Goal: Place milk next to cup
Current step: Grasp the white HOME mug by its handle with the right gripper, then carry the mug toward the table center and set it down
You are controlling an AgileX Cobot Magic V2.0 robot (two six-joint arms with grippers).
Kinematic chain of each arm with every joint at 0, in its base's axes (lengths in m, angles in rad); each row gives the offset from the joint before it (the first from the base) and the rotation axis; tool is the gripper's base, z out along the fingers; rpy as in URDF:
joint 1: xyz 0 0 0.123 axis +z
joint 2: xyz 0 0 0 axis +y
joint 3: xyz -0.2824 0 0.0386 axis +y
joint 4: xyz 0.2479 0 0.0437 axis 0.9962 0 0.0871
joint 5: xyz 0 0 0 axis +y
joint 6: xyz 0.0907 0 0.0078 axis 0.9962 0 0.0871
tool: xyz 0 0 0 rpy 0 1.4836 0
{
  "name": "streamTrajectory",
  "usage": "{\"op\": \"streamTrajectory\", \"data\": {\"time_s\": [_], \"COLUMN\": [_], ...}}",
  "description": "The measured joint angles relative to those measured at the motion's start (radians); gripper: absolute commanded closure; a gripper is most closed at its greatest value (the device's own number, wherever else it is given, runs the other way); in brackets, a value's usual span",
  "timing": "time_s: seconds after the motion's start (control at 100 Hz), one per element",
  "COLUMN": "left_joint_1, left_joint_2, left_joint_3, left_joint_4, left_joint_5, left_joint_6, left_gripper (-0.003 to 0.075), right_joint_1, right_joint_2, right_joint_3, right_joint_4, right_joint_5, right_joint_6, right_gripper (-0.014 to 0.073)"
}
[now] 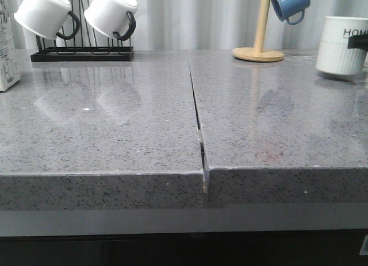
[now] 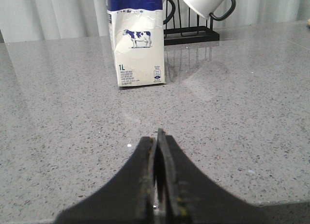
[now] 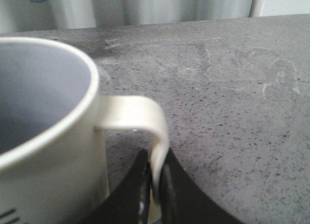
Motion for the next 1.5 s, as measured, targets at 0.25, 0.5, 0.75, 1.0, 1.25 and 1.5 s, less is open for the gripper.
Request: {"op": "streamTrajectory", "data": {"time_s": [0.25, 0.5, 0.75, 1.0, 1.25, 1.5], "left_joint_1": [0.0, 0.0, 0.0, 0.0, 0.0, 0.0], "left_joint_2": [0.0, 0.0, 0.0, 0.0, 0.0, 0.0], "left_joint_3": [0.0, 0.0, 0.0, 0.0, 0.0, 0.0], "left_joint_4": [0.0, 0.0, 0.0, 0.0, 0.0, 0.0], "left_joint_5": [0.0, 0.0, 0.0, 0.0, 0.0, 0.0], "left_joint_6": [0.0, 0.0, 0.0, 0.0, 0.0, 0.0], "left_gripper": [0.0741, 0.0741, 0.0741, 0.0741, 0.0741, 0.0741], "right_joint_1": [0.11, 0.293, 0.515, 0.577, 0.577, 0.577], "right_joint_2": [-0.182, -0.262, -0.254, -0.158, -0.102, -0.109], "right_joint_3": [0.13, 0.177, 0.177, 0.177, 0.177, 0.185], "right_joint_4": [-0.004, -0.022, -0.022, -0.02, 0.019, 0.022], "right_joint_5": [0.007, 0.022, 0.016, -0.055, -0.068, -0.079], "right_joint_6": [0.008, -0.014, -0.046, -0.05, -0.05, -0.05], "right_gripper": [0.0668, 0.0665, 0.0659, 0.0647, 0.0356, 0.0304]}}
